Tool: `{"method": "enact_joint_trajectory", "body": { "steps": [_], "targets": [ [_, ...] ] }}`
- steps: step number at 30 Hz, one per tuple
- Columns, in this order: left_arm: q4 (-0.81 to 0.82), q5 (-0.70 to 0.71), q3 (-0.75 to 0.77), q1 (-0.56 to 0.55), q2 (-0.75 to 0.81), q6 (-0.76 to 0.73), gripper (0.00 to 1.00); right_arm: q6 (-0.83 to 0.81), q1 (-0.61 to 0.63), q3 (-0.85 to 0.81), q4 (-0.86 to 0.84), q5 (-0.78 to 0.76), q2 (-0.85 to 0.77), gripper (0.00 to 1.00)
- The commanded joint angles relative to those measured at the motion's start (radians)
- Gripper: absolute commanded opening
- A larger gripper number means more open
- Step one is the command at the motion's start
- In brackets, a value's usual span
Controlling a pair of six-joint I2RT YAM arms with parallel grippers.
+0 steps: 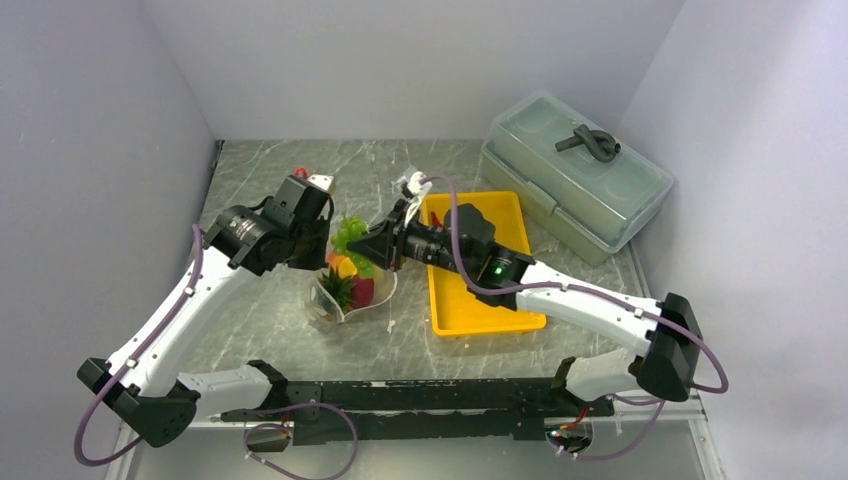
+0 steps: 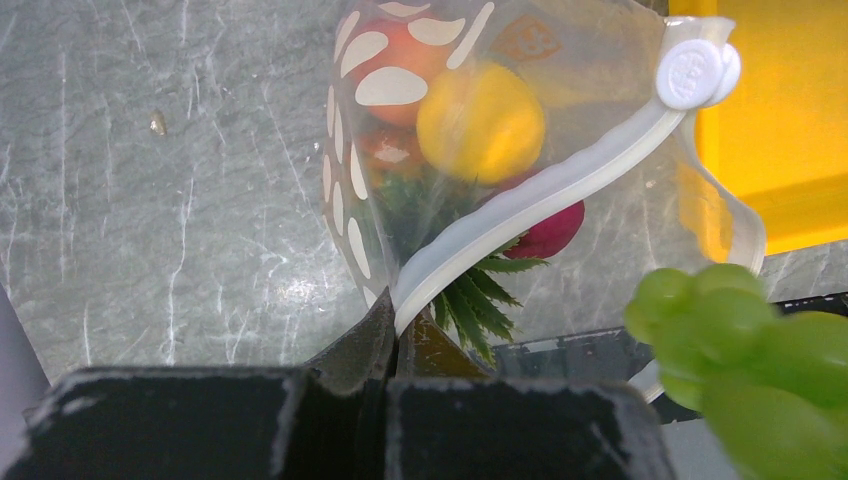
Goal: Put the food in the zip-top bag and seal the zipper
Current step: Place the fake fruit in the zipper food storage bag.
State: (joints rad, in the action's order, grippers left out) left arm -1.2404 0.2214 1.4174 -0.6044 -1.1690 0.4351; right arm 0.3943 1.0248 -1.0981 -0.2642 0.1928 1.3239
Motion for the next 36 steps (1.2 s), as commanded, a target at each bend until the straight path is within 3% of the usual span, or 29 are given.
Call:
{"method": "enact_joint_trajectory", "body": {
  "steps": [1, 15, 16, 17, 18, 19, 20, 21, 22, 23, 36],
  "targets": [
    [0.001, -0.010, 0.016, 0.003, 0.028, 0.005, 0.00, 0.007, 0.016, -0.008, -0.056, 0.009, 0.032, 0.01],
    [-0.007, -0.015, 0.026, 0.003, 0.043, 0.004, 0.00, 0.007, 0.055, 0.029, 0.046, 0.009, 0.098, 0.01],
    [-0.005, -0.019, 0.027, 0.003, 0.043, 0.004, 0.00, 0.007, 0.060, 0.028, 0.052, 0.009, 0.101, 0.51],
    [-0.005, -0.021, 0.026, 0.003, 0.043, 0.002, 0.00, 0.007, 0.062, 0.028, 0.059, 0.009, 0.103, 0.04],
    [-0.005, -0.022, 0.027, 0.003, 0.043, 0.002, 0.00, 0.007, 0.065, 0.027, 0.066, 0.009, 0.106, 0.00],
    [-0.005, -0.022, 0.028, 0.003, 0.043, 0.002, 0.00, 0.007, 0.067, 0.027, 0.071, -0.092, 0.108, 0.00],
    [-0.007, -0.023, 0.030, 0.004, 0.043, 0.002, 0.00, 0.007, 0.069, 0.027, 0.077, 0.018, 0.111, 0.00],
    [-0.008, -0.022, 0.031, 0.003, 0.043, 0.000, 0.00, 0.007, 0.071, 0.025, 0.086, 0.020, 0.114, 0.00],
    [-0.010, -0.025, 0.032, 0.004, 0.044, 0.000, 0.00, -0.337, 0.073, 0.020, 0.098, 0.009, 0.118, 0.00],
    [-0.011, -0.025, 0.032, 0.003, 0.045, -0.001, 0.00, -0.473, 0.075, 0.012, 0.117, -0.012, 0.124, 0.00],
    [0.000, -0.037, 0.023, 0.003, 0.055, -0.018, 0.00, -0.573, 0.081, -0.109, 0.203, -0.182, 0.192, 0.00]
  ]
}}
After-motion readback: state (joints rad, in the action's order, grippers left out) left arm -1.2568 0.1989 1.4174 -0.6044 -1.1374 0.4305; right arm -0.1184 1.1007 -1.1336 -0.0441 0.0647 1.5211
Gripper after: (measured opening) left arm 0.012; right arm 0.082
